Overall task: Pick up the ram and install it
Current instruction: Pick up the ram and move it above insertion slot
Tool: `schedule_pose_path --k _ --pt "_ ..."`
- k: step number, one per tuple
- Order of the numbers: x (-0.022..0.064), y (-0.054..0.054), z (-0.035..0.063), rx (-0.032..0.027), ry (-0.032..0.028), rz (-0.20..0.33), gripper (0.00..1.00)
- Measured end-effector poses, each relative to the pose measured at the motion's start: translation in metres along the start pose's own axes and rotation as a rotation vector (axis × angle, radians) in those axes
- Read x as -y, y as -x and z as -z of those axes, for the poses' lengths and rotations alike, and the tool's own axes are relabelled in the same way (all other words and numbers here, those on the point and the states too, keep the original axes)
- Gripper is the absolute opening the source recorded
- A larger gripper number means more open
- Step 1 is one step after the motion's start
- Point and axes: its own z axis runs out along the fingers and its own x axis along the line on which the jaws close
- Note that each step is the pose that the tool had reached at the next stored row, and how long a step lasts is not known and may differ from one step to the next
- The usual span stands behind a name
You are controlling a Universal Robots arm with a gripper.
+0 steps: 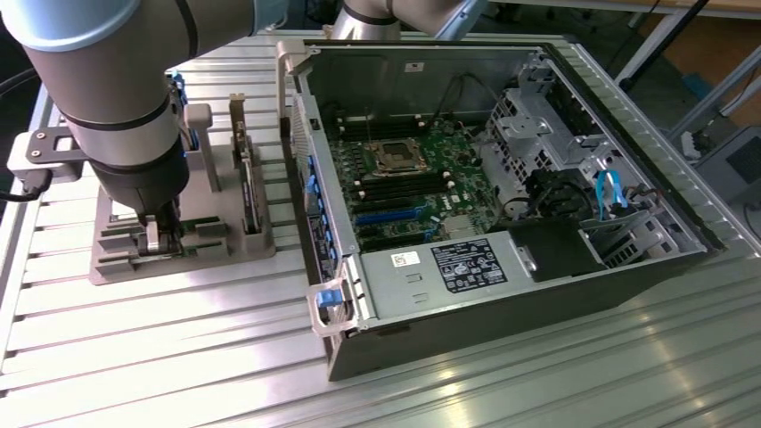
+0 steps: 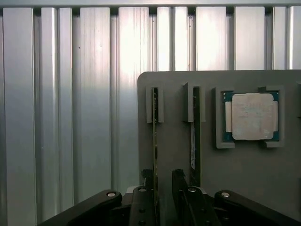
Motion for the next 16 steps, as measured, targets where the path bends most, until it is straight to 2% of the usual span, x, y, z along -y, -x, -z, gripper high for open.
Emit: schedule_pose_path --k 16 --pt "0.0012 -0.0021 -0.0041 -0.0001 0.0000 0.004 0.30"
